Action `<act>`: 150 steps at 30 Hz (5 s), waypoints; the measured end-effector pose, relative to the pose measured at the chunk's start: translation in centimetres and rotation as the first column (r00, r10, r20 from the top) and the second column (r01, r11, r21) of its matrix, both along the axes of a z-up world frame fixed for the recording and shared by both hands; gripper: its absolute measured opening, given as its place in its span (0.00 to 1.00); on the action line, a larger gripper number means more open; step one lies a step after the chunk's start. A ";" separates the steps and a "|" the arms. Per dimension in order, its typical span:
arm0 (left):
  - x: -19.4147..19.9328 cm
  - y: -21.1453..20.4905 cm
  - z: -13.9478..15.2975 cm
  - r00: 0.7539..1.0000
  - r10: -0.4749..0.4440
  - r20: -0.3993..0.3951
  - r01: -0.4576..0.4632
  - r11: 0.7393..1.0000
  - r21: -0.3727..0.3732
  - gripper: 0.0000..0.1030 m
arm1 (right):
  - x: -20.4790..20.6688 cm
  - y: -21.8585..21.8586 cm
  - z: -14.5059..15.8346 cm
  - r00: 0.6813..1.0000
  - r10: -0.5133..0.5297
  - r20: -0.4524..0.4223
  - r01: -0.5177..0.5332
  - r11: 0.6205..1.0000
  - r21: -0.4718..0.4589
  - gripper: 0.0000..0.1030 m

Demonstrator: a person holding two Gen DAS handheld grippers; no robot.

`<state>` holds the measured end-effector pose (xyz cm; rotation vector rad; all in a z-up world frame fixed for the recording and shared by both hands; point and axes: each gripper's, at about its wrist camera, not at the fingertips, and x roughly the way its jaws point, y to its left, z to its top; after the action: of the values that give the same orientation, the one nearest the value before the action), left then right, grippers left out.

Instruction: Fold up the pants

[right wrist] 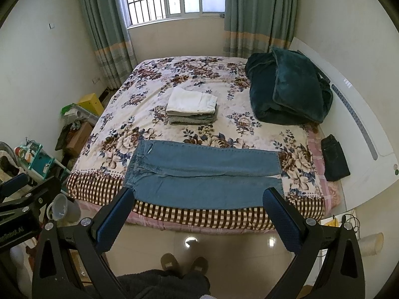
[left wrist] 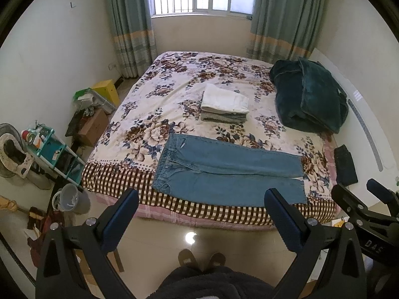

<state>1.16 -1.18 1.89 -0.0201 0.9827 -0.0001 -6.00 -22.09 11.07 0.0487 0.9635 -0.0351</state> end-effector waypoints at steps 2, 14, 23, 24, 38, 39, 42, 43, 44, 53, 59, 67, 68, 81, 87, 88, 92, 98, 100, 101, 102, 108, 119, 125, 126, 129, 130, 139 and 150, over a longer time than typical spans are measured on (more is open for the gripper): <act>0.6 -0.4 -0.6 1.000 0.015 0.001 -0.015 1.000 0.011 1.00 | 0.7 -0.3 -0.6 1.000 0.001 -0.006 -0.001 1.000 0.003 1.00; 10.4 -3.2 -9.6 0.997 0.081 -0.019 -0.078 0.989 0.126 1.00 | 13.3 -7.5 -13.4 0.985 -0.090 -0.145 0.090 0.996 -0.007 1.00; 23.0 -4.3 -19.3 0.982 0.096 -0.163 -0.067 0.983 0.171 1.00 | 25.2 -14.2 -28.6 0.914 -0.232 -0.334 0.256 0.966 0.029 1.00; 24.8 -4.3 -20.7 0.978 0.095 -0.187 -0.063 0.983 0.171 1.00 | 26.5 -14.9 -30.2 0.906 -0.246 -0.345 0.273 0.962 0.031 1.00; 48.6 -4.3 -48.6 0.787 0.230 -0.573 -0.215 0.972 0.095 1.00 | 46.5 -26.4 -60.1 0.611 -0.495 -0.618 0.668 0.741 0.067 1.00; 49.8 -4.0 -50.3 0.768 0.252 -0.589 -0.248 0.965 0.089 1.00 | 47.1 -27.6 -61.9 0.582 -0.509 -0.634 0.701 0.710 0.074 1.00; 53.1 -2.9 -55.8 0.700 0.328 -0.634 -0.364 0.928 0.078 1.00 | 49.6 -31.0 -67.5 0.491 -0.540 -0.684 0.792 0.603 0.093 1.00; 53.8 -2.7 -57.2 0.678 0.345 -0.649 -0.384 0.919 0.088 1.00 | 50.2 -32.0 -69.1 0.463 -0.555 -0.691 0.813 0.577 0.082 1.00; 54.3 -2.6 -58.6 0.654 0.365 -0.663 -0.399 0.911 0.108 1.00 | 51.3 -33.2 -71.2 0.432 -0.571 -0.698 0.833 0.550 0.066 1.00; 52.6 -0.1 -59.8 0.669 0.457 -0.586 -0.521 0.851 0.068 0.48 | 54.8 -37.8 -79.3 0.306 -0.649 -0.696 0.909 0.416 0.013 0.89; 48.1 0.2 -54.9 0.756 0.441 -0.484 -0.509 0.860 -0.012 0.04 | 55.3 -36.5 -77.6 0.420 -0.629 -0.655 0.861 0.505 0.067 0.09; 39.5 0.0 -41.8 0.831 0.420 -0.365 -0.498 0.854 -0.151 0.04 | 52.2 -34.9 -71.6 0.602 -0.559 -0.570 0.771 0.591 0.235 0.07; 37.9 0.5 -40.9 0.832 0.425 -0.356 -0.506 0.844 -0.175 0.03 | 50.9 -34.4 -70.6 0.623 -0.546 -0.560 0.756 0.605 0.250 0.07; 21.7 5.3 -45.3 0.765 0.496 -0.410 -0.602 0.777 -0.184 0.02 | 30.1 -36.6 -65.6 0.687 -0.417 -0.595 0.645 0.726 0.237 0.06; 18.3 6.3 -52.6 0.664 0.544 -0.513 -0.681 0.723 -0.115 0.02 | 25.8 -36.1 -70.6 0.629 -0.428 -0.649 0.660 0.736 0.154 0.05; 17.9 6.3 -53.1 0.653 0.550 -0.520 -0.690 0.715 -0.111 0.02 | 25.3 -36.1 -71.2 0.621 -0.425 -0.659 0.664 0.732 0.154 0.05; 17.0 7.0 -53.7 0.654 0.574 -0.493 -0.678 0.733 -0.046 0.01 | 22.9 -36.9 -73.1 0.574 -0.421 -0.703 0.701 0.696 0.155 0.05; 17.3 8.0 -53.2 0.675 0.557 -0.484 -0.656 0.753 -0.048 0.02 | 20.3 -38.0 -74.2 0.570 -0.363 -0.737 0.699 0.686 0.202 0.06; 17.8 8.2 -52.8 0.682 0.546 -0.487 -0.653 0.754 -0.070 0.02 | 19.2 -39.0 -74.4 0.557 -0.365 -0.746 0.735 0.635 0.239 0.16; 18.2 8.1 -52.5 0.685 0.544 -0.485 -0.653 0.754 -0.076 0.03 | 18.6 -40.1 -74.2 0.538 -0.387 -0.748 0.770 0.587 0.251 0.18; 18.6 8.0 -52.2 0.687 0.545 -0.481 -0.655 0.751 -0.084 0.03 | 17.9 -41.3 -73.7 0.526 -0.429 -0.734 0.805 0.530 0.267 0.18; 20.4 6.8 -52.1 0.691 0.540 -0.481 -0.653 0.752 -0.095 0.03 | 11.6 -48.9 -73.3 0.367 -0.615 -0.698 0.928 0.190 0.320 0.34; 20.7 6.7 -53.7 0.657 0.552 -0.514 -0.672 0.738 -0.067 0.24 | 11.2 -49.5 -72.0 0.332 -0.720 -0.610 0.936 0.329 0.122 0.02; 20.2 9.8 -53.8 0.630 0.575 -0.522 -0.709 0.700 -0.084 0.54 | 12.7 -46.2 -72.0 0.372 -0.609 -0.700 0.917 0.357 0.178 0.36; 20.2 10.4 -53.6 0.625 0.584 -0.518 -0.717 0.692 -0.084 0.54 | 13.0 -45.2 -71.5 0.382 -0.604 -0.699 0.912 0.368 0.181 0.38; 20.1 12.2 -53.4 0.601 0.621 -0.502 -0.746 0.662 -0.074 0.54 | 14.2 -40.2 -70.1 0.446 -0.561 -0.697 0.877 0.428 0.218 0.38; 20.0 13.1 -53.4 0.587 0.638 -0.499 -0.762 0.644 -0.073 0.54 | 14.7 -38.4 -69.9 0.468 -0.535 -0.704 0.865 0.442 0.239 0.38; 21.3 17.0 -55.3 0.527 0.692 -0.494 -0.807 0.590 -0.036 0.40 | 15.2 -22.1 -74.9 0.514 -0.248 -0.821 0.820 0.422 0.386 0.38; 19.5 18.9 -51.8 0.589 0.679 -0.438 -0.789 0.601 -0.130 0.10 | 13.1 -19.6 -73.3 0.473 -0.380 -0.795 0.832 0.488 0.262 0.02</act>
<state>20.63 17.76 -49.92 -0.7703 1.2617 0.6622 7.10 -41.69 -62.21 1.1534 1.5917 -0.4947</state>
